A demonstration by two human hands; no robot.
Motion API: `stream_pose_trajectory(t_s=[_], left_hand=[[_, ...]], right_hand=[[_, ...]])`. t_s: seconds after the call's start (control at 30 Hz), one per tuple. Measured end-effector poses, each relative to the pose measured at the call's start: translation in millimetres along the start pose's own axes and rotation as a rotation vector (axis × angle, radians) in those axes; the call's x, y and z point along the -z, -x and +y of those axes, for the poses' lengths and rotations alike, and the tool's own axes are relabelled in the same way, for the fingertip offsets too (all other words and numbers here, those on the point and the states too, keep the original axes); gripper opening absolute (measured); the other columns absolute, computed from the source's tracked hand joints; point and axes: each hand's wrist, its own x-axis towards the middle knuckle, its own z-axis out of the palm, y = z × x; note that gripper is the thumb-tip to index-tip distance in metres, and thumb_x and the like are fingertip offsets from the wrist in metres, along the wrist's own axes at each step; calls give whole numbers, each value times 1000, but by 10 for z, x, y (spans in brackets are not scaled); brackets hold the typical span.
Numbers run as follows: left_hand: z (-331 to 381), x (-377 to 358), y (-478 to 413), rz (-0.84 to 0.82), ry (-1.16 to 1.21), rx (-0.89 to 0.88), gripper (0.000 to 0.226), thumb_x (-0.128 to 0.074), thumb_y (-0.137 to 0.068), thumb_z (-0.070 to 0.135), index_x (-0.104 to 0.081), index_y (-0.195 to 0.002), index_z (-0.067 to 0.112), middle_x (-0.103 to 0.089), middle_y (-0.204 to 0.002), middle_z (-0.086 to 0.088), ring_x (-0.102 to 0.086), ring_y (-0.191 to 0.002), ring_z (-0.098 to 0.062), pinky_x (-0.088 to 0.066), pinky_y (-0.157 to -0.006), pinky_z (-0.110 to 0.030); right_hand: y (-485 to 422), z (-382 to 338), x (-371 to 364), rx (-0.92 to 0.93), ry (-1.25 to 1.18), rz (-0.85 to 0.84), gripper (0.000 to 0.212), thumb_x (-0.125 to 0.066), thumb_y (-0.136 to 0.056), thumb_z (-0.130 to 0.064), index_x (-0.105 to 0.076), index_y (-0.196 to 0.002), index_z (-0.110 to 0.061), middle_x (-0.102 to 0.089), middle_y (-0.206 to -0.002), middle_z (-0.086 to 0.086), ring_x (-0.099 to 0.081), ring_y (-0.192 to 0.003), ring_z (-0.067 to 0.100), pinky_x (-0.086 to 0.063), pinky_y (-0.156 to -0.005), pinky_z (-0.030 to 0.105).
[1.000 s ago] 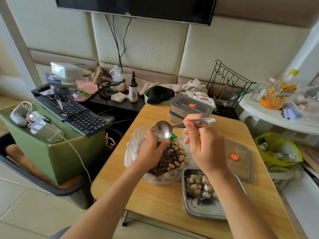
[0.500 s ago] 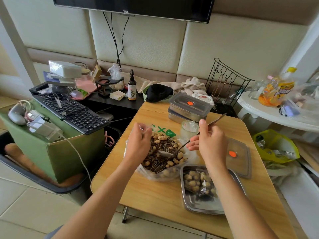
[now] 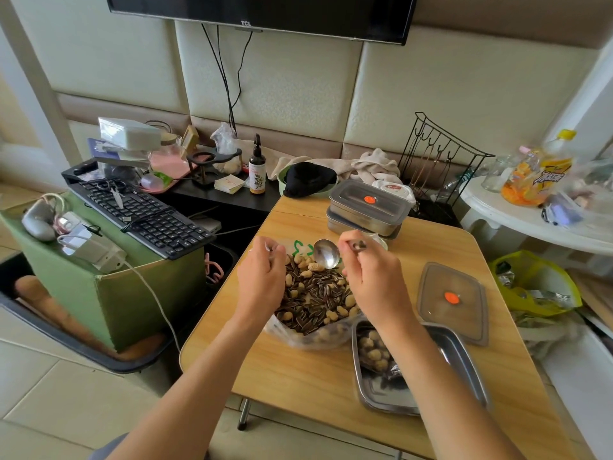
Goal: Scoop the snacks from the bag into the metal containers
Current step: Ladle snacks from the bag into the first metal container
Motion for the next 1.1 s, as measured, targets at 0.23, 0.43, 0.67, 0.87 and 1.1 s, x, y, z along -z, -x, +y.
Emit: stream_pose_trajectory(t_s=[0.23,0.43,0.67,0.87,1.1], left_hand=[[-37,50,-10,7,6,49,15,-47,-107,31,-53,-105,18,-67,-85,-9,-63,-75,-28,-55,-74,-59],[-29,73,-13,-5,14,97,17,-46,-107,31,-53,-109,16,-67,-93,-7,-65,-83,-31,-56,-77,-58],[-62,38,-45,-40,-17,74,19,-47,-108,30,-52,-115,13,-64,-82,-1,-57,-72,-15,-53,-77,-49],[-181,-25,-47,-24,-200,-7,15,-49,-106,36,-50,-109,21,-63,-66,7,-59,-78,-9,-28,-108,-43],[-225,-36,-57,-34,-307,-136,25,-57,-101,39,-53,-115,19,-62,-97,7,-49,-100,-13,-18,-96,-30]], right_hand=[[13,-67,-133,46,45,-33,17,-54,-108,-22,-65,-102,-11,-59,-79,-4,-60,-62,13,-48,-54,22],[33,-130,-234,8,19,-43,23,-49,-110,-27,-63,-102,-11,-61,-78,-2,-60,-61,13,-43,-57,18],[31,-123,-199,-256,-11,46,33,-42,-112,-25,-64,-94,-8,-64,-62,-8,-67,-53,4,-53,-50,17],[43,-88,-165,-638,-157,139,32,-47,-110,-22,-67,-89,-8,-69,-59,-4,-69,-50,5,-62,-57,32],[35,101,-56,-1118,-467,191,28,-44,-109,-24,-64,-99,-7,-76,-65,3,-77,-64,23,-64,-77,42]])
